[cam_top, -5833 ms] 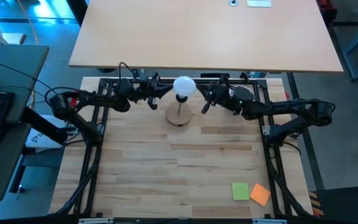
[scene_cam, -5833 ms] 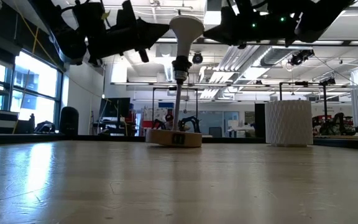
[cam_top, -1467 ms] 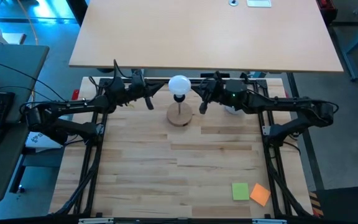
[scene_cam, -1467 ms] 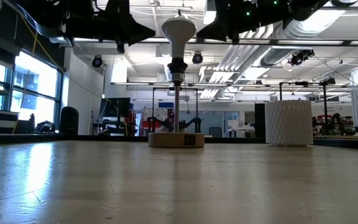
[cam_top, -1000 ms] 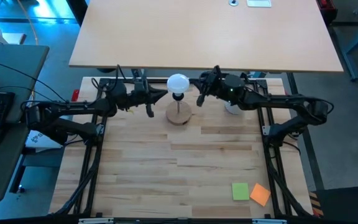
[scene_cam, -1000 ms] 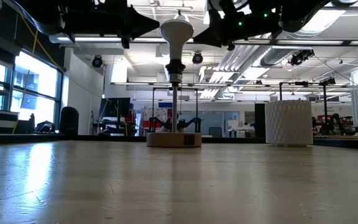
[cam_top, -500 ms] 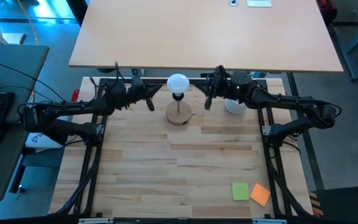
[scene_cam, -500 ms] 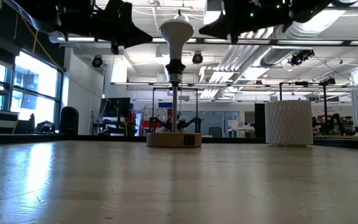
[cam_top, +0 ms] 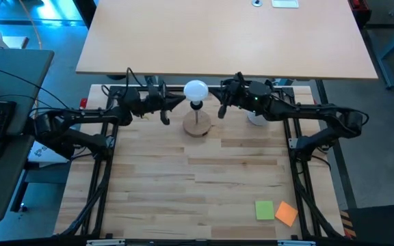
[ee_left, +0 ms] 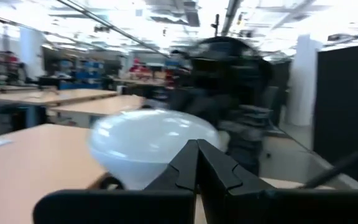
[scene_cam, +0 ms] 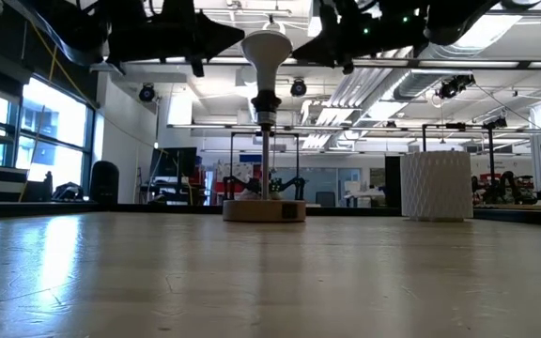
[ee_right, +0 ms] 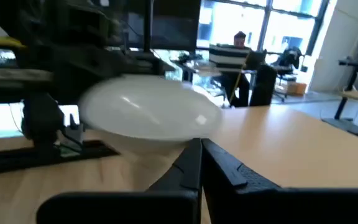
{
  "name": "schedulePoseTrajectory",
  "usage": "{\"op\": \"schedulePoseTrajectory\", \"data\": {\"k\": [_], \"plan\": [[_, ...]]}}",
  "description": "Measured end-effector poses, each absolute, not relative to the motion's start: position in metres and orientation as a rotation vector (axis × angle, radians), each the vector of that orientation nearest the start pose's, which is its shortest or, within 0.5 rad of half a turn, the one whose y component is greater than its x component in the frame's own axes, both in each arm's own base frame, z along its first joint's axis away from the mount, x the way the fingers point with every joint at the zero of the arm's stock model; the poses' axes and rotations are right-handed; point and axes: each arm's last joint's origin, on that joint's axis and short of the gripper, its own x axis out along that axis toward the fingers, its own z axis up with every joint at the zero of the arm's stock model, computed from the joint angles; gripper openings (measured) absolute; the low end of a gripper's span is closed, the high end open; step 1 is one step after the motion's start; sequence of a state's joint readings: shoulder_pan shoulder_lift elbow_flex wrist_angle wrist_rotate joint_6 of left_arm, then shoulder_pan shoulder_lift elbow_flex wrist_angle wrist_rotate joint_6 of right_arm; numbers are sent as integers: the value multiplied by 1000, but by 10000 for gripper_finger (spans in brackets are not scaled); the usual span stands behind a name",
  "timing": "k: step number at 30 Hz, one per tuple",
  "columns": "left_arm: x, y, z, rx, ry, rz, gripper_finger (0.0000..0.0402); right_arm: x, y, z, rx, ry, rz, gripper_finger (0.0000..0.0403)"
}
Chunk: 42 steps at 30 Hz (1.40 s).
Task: Screw lightbulb
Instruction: Remove the white lightbulb from the desk lamp
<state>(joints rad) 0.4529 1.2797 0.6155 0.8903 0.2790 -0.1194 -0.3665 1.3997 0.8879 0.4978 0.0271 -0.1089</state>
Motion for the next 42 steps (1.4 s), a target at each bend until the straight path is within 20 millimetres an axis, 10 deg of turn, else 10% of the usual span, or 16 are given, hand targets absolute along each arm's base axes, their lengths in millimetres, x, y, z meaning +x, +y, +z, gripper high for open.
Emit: {"op": "schedulePoseTrajectory", "data": {"k": [10,24,42], "plan": [[246,89,273,-66,-129,159,0,279,-133,301,-135,36,-509,0],[229,136,274,-67,-190,287,0,274,-94,319,-124,9,-208,0],[247,87,281,-80,-221,74,0,270,-153,303,-85,1,-573,0]]}}
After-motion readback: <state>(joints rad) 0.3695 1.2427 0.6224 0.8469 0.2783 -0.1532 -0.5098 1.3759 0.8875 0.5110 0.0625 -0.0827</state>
